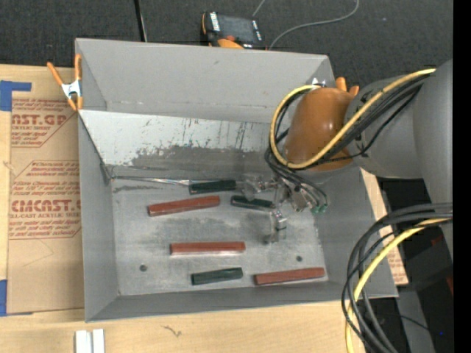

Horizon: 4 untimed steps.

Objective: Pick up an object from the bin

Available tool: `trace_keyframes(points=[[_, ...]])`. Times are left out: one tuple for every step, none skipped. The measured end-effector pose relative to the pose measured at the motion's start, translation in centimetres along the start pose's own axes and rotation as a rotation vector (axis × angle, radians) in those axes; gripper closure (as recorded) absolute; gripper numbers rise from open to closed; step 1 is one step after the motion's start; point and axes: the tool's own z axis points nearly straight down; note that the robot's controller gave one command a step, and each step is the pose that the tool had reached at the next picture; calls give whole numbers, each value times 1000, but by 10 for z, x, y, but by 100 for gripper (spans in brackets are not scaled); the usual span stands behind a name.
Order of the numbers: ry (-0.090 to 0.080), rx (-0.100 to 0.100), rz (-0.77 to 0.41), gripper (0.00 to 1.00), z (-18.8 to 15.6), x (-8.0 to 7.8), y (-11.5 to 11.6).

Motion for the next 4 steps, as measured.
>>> trace_keyframes(points=[[-5, 0, 37, 0, -4, 7, 1], [-3, 0, 83, 0, -4, 8, -3], [-6, 2, 83, 100, -6, 6, -4], [-1, 1, 84, 0, -4, 8, -4]])
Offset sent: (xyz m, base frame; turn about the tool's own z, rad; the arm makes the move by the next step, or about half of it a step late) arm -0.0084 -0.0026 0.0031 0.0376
